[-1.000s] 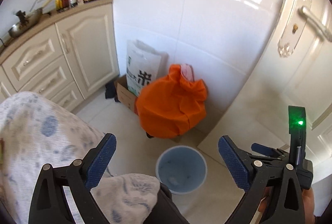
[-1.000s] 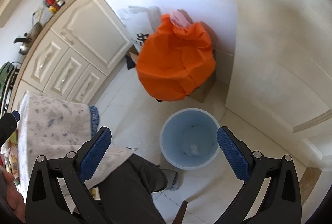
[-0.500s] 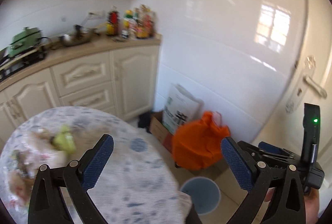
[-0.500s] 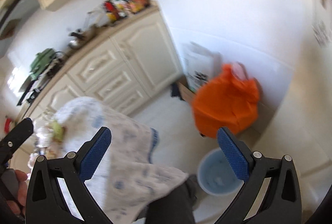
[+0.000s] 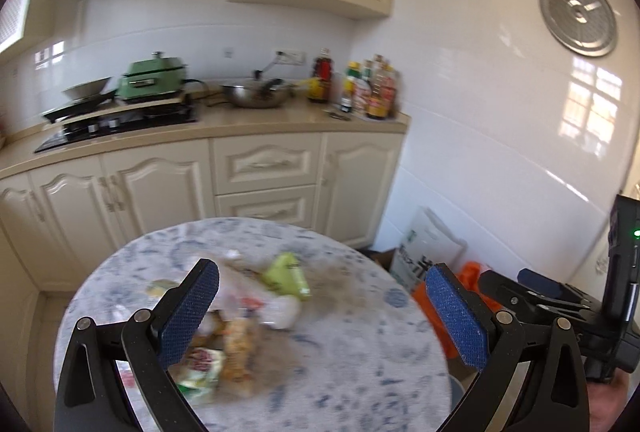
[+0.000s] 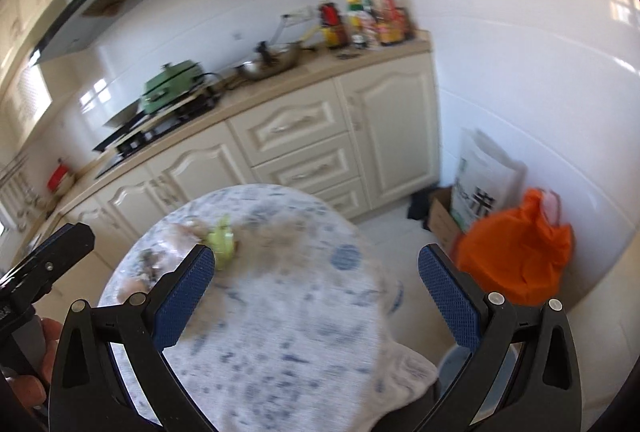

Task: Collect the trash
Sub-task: 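Return both tools from the bin to the table, then grasp a clear plastic bag with the left tool while the right tool grasps a green-and-white wrapper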

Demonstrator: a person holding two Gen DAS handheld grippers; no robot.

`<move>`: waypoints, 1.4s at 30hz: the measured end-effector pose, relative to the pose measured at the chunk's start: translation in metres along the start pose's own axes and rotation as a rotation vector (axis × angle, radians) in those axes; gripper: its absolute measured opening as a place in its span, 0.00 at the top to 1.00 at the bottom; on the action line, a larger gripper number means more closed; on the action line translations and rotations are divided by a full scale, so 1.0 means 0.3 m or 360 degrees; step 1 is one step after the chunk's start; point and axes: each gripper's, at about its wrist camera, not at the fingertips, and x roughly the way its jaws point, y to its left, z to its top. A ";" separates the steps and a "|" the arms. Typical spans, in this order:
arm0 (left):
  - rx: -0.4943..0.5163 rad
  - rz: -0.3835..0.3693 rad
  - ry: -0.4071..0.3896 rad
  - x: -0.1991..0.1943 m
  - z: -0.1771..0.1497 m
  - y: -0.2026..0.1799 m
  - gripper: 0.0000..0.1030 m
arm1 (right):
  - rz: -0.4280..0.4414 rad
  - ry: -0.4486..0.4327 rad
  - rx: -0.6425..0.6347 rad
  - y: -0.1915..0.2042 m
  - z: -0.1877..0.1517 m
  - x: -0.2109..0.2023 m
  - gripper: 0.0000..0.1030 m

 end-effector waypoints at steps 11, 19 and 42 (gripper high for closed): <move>-0.0142 0.0222 -0.0045 -0.092 -0.038 0.219 0.01 | 0.0136 0.0010 -0.0258 0.242 0.027 0.090 0.00; -0.0174 0.0337 0.0000 -0.096 -0.103 0.297 0.01 | 0.0212 0.0092 -0.0366 0.342 0.011 0.203 0.00; -0.0215 0.0401 0.0461 0.468 -0.188 0.526 0.02 | 0.0316 0.0549 -0.0474 0.453 -0.219 0.475 0.06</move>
